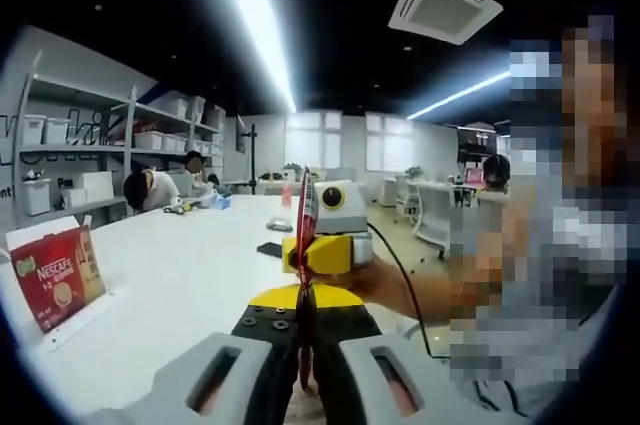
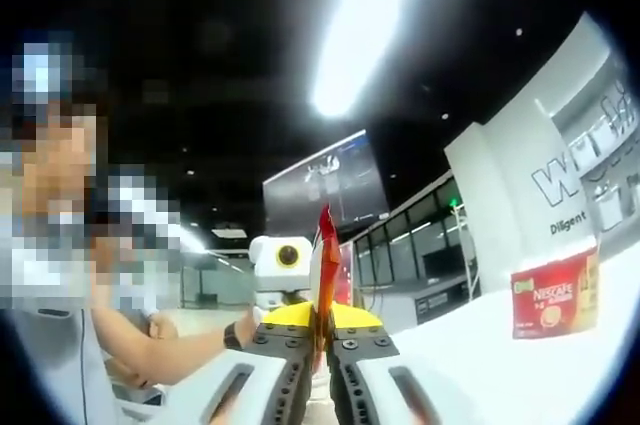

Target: Tear open the coffee pouch, take out the coffee, and pour the coffee from the pouch into the cup

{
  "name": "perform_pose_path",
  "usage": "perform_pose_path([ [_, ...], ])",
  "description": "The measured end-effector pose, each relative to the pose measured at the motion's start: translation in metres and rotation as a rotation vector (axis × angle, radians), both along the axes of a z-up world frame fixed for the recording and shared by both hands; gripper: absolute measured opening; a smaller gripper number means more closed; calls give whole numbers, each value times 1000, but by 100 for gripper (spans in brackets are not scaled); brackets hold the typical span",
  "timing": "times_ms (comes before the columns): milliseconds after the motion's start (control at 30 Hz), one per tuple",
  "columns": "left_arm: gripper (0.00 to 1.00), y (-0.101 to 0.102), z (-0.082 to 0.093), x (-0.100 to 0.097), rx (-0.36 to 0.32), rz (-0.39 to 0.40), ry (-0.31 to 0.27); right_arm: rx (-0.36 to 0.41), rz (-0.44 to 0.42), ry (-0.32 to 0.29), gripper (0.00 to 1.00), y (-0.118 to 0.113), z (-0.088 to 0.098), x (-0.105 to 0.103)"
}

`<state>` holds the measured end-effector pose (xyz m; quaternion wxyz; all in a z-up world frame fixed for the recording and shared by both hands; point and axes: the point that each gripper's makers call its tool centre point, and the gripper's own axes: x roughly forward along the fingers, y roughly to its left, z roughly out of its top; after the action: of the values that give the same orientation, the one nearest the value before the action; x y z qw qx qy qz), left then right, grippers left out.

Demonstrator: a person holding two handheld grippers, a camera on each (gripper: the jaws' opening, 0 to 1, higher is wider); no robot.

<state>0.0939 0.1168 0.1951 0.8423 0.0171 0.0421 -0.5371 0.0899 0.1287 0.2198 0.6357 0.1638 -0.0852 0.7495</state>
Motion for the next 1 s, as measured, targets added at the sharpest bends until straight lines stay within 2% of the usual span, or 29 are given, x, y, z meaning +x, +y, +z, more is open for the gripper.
perform_pose_path([
  [500,5,1,2,2,-12,3,2,-7,0,-3,5,1,1,2],
  [667,5,2,1,1,-5,9,16,0,-8,28,5,1,0,3],
  [1000,4,-2,1,-2,6,1,26,5,-6,36,6,-2,0,-3],
])
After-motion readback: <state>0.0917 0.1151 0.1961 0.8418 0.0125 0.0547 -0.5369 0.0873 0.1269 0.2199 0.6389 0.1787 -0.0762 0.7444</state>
